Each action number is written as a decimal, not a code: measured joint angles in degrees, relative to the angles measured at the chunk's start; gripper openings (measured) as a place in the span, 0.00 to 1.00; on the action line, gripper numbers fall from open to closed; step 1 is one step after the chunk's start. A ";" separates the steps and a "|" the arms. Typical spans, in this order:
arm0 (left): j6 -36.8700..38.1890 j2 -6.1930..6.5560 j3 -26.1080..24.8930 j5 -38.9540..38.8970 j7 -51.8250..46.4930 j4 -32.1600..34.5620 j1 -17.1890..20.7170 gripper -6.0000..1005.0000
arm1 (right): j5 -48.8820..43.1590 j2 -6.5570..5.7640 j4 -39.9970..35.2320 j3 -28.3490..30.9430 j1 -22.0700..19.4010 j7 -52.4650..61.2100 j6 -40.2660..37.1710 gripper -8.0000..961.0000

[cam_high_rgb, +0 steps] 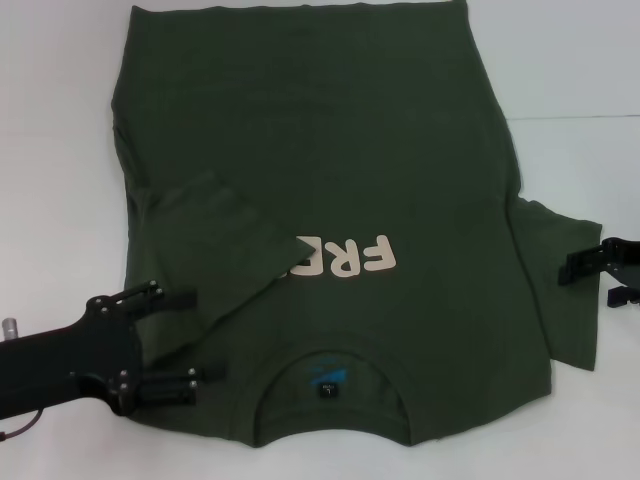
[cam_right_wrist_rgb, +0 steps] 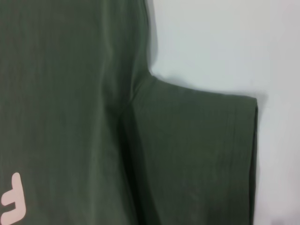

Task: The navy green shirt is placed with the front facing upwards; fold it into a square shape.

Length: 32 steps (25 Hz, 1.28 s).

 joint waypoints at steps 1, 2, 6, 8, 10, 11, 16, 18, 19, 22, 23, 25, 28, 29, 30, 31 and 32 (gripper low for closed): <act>-0.05 -0.01 0.00 0.00 0.00 0.00 -0.03 0.93 | 0.03 0.00 0.01 0.00 0.01 -0.03 0.06 0.82; -0.12 -0.03 0.00 0.00 0.00 0.00 -0.07 0.93 | 0.19 0.00 0.02 0.00 0.01 -0.07 0.10 0.82; -0.73 -0.16 0.00 0.10 0.00 -0.37 -0.36 0.93 | 1.41 0.00 0.08 -0.22 0.01 -0.19 0.38 0.82; -0.82 -0.17 0.00 0.17 0.00 -0.76 -0.47 0.93 | 1.61 0.00 0.22 -0.30 -0.02 -0.20 0.55 0.81; -0.84 -0.17 0.00 0.19 0.00 -0.91 -0.50 0.93 | 1.65 0.00 0.66 -0.36 -0.02 -0.24 0.82 0.81; -0.85 -0.17 0.00 0.21 0.00 -0.94 -0.49 0.93 | 1.66 0.00 0.88 -0.38 0.00 -0.26 0.91 0.81; -0.85 -0.12 0.00 0.25 0.00 -0.97 -0.49 0.93 | 1.57 -0.30 1.08 -0.47 0.00 -0.30 0.98 0.80; -0.85 -0.09 0.00 0.25 0.00 -0.97 -0.53 0.93 | 1.57 -0.58 1.13 -0.50 -0.10 -0.31 0.92 0.80; -0.85 -0.08 0.00 0.25 0.00 -0.97 -0.56 0.93 | 1.60 -0.66 1.17 -0.51 -0.15 -0.31 0.88 0.80; -0.85 -0.08 0.00 0.25 0.00 -1.01 -0.56 0.93 | 1.61 -0.66 1.44 -0.51 -0.20 -0.39 1.06 0.80; -0.85 -0.08 0.00 0.25 0.00 -1.03 -0.56 0.93 | 1.61 -0.62 1.63 -0.51 -0.18 -0.52 1.19 0.79; -0.89 -0.08 0.00 0.25 0.00 -1.07 -0.56 0.93 | 1.61 -0.53 1.86 -0.51 -0.08 -0.75 1.30 0.79; -0.92 -0.08 0.00 0.25 0.00 -1.07 -0.65 0.93 | 1.61 -0.45 2.20 -0.51 0.07 -0.95 1.65 0.79; -0.93 -0.08 0.00 0.25 0.00 -1.07 -0.67 0.93 | 1.62 -0.44 2.22 -0.51 0.08 -0.95 1.74 0.79; -0.93 -0.08 0.00 0.25 0.00 -1.07 -0.69 0.93 | 1.63 -0.42 2.24 -0.51 0.09 -0.95 1.81 0.79; -0.94 -0.08 0.00 0.25 0.00 -1.07 -0.69 0.93 | 1.66 -0.39 2.28 -0.50 0.10 -0.94 1.87 0.79; -1.01 -0.08 0.00 0.25 0.00 -1.07 -0.70 0.93 | 1.68 -0.34 2.32 -0.50 0.10 -0.95 1.99 0.78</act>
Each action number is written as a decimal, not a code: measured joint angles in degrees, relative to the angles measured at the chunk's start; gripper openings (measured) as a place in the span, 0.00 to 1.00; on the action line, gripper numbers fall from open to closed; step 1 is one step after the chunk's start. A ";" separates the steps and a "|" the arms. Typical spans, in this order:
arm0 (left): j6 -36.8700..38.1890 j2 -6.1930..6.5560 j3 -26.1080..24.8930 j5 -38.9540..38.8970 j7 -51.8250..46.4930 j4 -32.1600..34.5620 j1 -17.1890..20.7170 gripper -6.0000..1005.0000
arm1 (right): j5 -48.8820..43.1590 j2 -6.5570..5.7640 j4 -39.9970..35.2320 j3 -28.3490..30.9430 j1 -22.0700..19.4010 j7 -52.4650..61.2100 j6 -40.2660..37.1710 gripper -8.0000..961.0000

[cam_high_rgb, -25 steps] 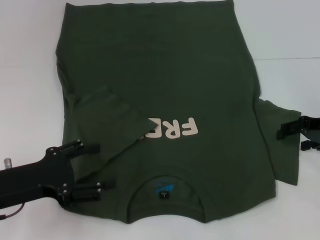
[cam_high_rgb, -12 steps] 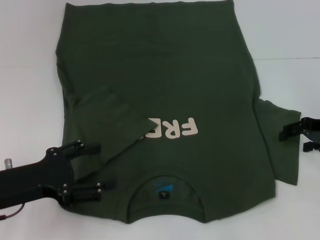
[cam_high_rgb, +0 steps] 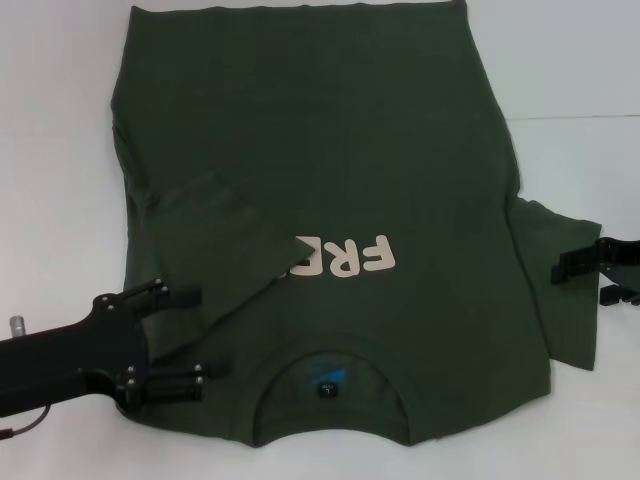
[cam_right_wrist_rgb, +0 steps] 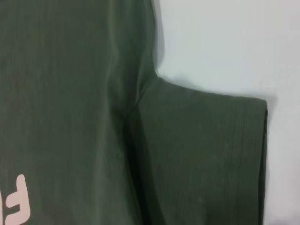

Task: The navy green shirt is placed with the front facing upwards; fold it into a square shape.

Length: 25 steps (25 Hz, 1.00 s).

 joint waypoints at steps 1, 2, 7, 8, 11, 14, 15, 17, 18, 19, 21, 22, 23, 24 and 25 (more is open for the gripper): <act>0.00 0.00 0.00 0.00 0.00 0.00 0.00 0.93 | 0.00 0.00 0.00 0.00 0.00 0.00 0.00 0.78; -0.11 0.00 0.00 0.00 0.00 0.01 -0.01 0.93 | 0.00 0.04 0.01 0.00 0.00 0.00 0.11 0.78; -0.36 0.05 0.00 0.00 0.00 -0.46 -0.26 0.93 | 0.49 0.13 0.12 -0.02 0.00 -0.02 0.48 0.78; -0.36 0.06 0.00 0.00 0.00 -0.46 -0.27 0.93 | 0.77 0.14 0.18 -0.02 0.00 -0.04 0.62 0.77; -0.37 0.08 0.00 0.01 0.00 -0.49 -0.29 0.93 | 1.58 0.17 0.35 -0.03 0.00 -0.19 0.68 0.77; -0.37 0.09 0.00 0.03 0.00 -0.51 -0.34 0.93 | 2.16 0.17 0.72 -0.03 0.00 -0.34 0.76 0.77; -0.37 0.09 0.00 0.04 0.00 -0.52 -0.35 0.93 | 2.25 0.17 0.81 -0.03 0.00 -0.34 0.80 0.77; -0.37 0.09 0.00 0.06 0.00 -0.52 -0.36 0.93 | 2.61 0.17 0.96 -0.02 0.00 -0.38 0.96 0.76; -0.38 0.09 0.00 0.08 0.00 -0.52 -0.37 0.93 | 3.00 0.15 1.25 -0.01 0.00 -0.51 1.17 0.76; -0.40 0.09 0.00 0.11 0.00 -0.52 -0.37 0.93 | 3.49 0.10 1.67 -0.01 0.00 -0.67 1.39 0.76; -0.43 0.09 0.00 0.13 0.00 -0.52 -0.37 0.93 | 4.45 -0.08 2.49 0.01 0.00 -1.04 1.75 0.76; -0.45 0.09 0.00 0.13 0.00 -0.53 -0.37 0.93 | 4.98 -0.20 2.93 0.07 -0.01 -1.26 1.91 0.76; -0.48 0.09 0.00 0.14 0.00 -0.55 -0.37 0.93 | 5.43 -0.25 3.27 0.13 -0.02 -1.51 2.00 0.76; -0.50 0.08 0.00 0.15 0.00 -0.57 -0.37 0.93 | 5.95 -0.31 3.52 0.21 -0.06 -1.81 2.07 0.75; -0.54 0.09 0.00 0.16 0.00 -0.60 -0.37 0.93 | 6.61 -0.36 3.67 0.29 -0.18 -2.09 2.11 0.75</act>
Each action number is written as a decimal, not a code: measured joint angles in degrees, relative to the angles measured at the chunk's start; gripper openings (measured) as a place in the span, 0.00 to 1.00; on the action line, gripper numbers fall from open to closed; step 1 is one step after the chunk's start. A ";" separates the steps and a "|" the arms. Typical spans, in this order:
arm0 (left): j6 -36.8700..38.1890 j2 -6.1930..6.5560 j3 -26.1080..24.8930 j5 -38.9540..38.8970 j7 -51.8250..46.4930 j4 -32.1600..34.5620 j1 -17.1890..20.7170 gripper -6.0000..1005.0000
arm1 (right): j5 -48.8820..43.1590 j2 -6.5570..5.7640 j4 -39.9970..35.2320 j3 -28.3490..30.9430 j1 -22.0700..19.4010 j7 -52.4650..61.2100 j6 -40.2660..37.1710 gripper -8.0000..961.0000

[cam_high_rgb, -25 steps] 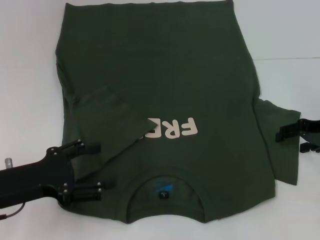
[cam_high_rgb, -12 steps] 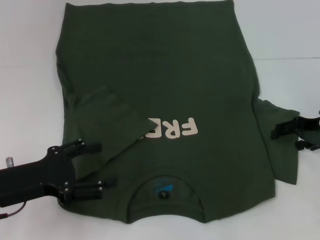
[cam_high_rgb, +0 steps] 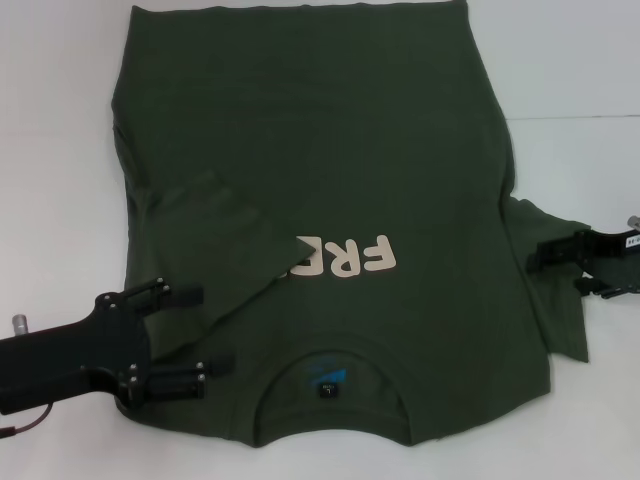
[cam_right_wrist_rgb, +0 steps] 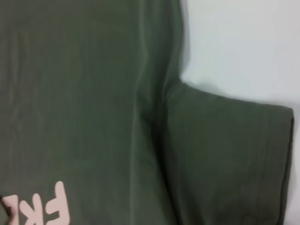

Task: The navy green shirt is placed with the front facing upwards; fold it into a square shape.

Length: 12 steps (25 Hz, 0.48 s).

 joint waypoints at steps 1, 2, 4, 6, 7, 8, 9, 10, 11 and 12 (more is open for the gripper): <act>-0.02 0.00 0.00 0.01 0.00 -0.02 0.00 0.93 | 0.46 -0.04 0.02 0.00 -0.12 -0.14 0.01 0.75; -0.04 0.00 0.00 0.01 0.00 -0.03 0.00 0.93 | 0.86 -0.11 0.03 0.00 -0.24 -0.23 0.02 0.75; -0.07 0.00 0.00 0.02 0.00 -0.09 0.00 0.93 | 1.37 -0.20 0.03 0.09 -0.39 -0.32 0.02 0.75; -0.08 0.00 0.00 0.02 0.00 -0.10 0.00 0.93 | 1.47 -0.25 0.03 0.25 -0.40 -0.37 0.02 0.75; -0.12 0.00 0.00 0.02 0.00 -0.10 0.00 0.93 | 1.48 -0.26 0.03 0.28 -0.41 -0.38 0.02 0.74; -0.19 -0.02 0.00 0.02 0.00 -0.10 0.00 0.93 | 1.49 -0.26 0.03 0.28 -0.42 -0.38 0.01 0.74; -0.27 -0.04 0.00 0.02 0.00 -0.10 0.00 0.93 | 1.49 -0.26 0.03 0.26 -0.42 -0.38 -0.01 0.74; -0.37 -0.05 0.00 0.02 0.00 -0.12 0.00 0.93 | 1.50 -0.27 0.03 0.20 -0.43 -0.38 -0.02 0.74; -0.52 -0.06 0.00 0.02 0.00 -0.18 0.00 0.93 | 1.50 -0.27 0.03 0.11 -0.43 -0.38 -0.03 0.74; -0.59 -0.05 0.00 0.02 0.00 -0.29 0.01 0.93 | 1.51 -0.27 0.03 0.00 -0.44 -0.38 -0.03 0.74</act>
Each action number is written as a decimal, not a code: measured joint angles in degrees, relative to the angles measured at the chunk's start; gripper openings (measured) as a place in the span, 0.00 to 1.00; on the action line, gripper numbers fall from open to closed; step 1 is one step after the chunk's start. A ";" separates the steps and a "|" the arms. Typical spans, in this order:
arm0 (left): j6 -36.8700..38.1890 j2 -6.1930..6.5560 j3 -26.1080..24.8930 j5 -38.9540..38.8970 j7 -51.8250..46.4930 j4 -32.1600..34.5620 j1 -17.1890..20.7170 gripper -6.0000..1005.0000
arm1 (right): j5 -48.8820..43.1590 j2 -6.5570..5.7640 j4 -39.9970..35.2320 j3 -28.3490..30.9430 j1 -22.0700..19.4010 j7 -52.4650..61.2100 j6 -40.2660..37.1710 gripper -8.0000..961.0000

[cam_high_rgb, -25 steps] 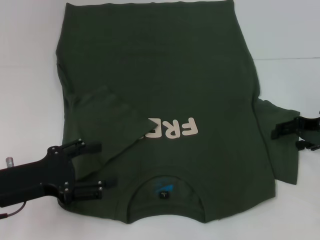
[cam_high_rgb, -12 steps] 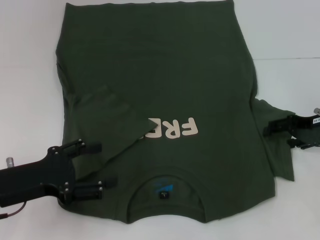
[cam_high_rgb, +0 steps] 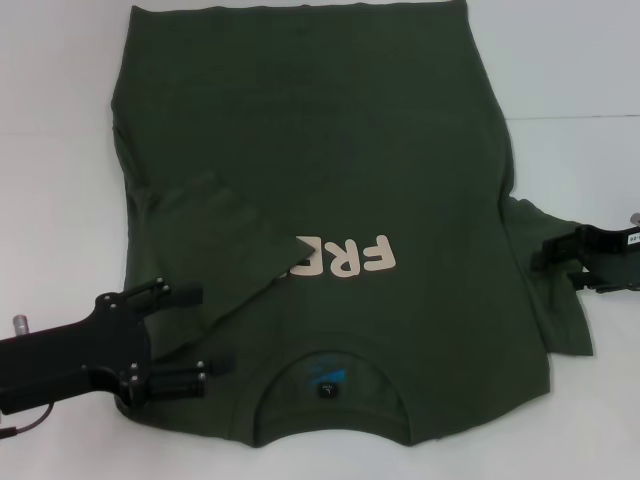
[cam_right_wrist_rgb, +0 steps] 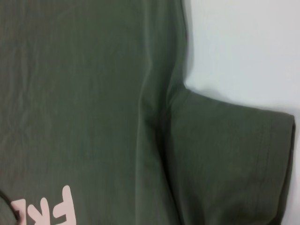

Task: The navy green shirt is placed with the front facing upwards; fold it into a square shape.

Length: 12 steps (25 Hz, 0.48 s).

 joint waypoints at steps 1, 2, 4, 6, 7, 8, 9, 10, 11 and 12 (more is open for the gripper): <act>-0.02 0.04 0.00 0.00 0.00 -0.14 0.00 0.93 | 0.02 0.00 0.00 -0.08 0.00 0.00 -0.02 0.74; -0.05 0.08 0.00 0.00 0.00 -0.30 -0.02 0.93 | 0.02 0.00 0.00 -0.12 0.00 0.00 -0.03 0.74; -0.05 0.15 0.00 0.00 0.00 -0.42 -0.04 0.93 | 0.01 0.00 0.00 -0.17 0.00 0.01 -0.09 0.63; -0.05 0.15 -0.04 0.00 0.00 -0.42 -0.04 0.93 | -0.14 0.00 0.00 -0.21 0.05 0.01 -0.20 0.53; -0.05 0.18 -0.04 0.00 0.00 -0.42 -0.04 0.93 | -0.24 -0.01 0.00 -0.23 0.09 0.01 -0.33 0.48; -0.05 0.20 -0.07 0.00 0.00 -0.42 -0.04 0.93 | -0.28 -0.05 0.00 -0.36 0.10 0.01 -0.38 0.43; -0.05 0.22 -0.09 0.00 0.00 -0.42 -0.04 0.93 | -0.31 -0.10 0.00 -0.49 0.11 0.02 -0.41 0.39; -0.05 0.25 -0.15 0.00 0.00 -0.42 -0.03 0.93 | -0.32 -0.17 0.00 -0.62 0.12 0.02 -0.44 0.35; -0.04 0.25 -0.20 0.00 0.00 -0.42 -0.03 0.93 | -0.33 -0.24 0.00 -0.77 0.13 0.03 -0.46 0.30; -0.04 0.25 -0.24 0.00 0.00 -0.42 -0.03 0.93 | -0.34 -0.30 0.00 -0.90 0.16 0.03 -0.50 0.26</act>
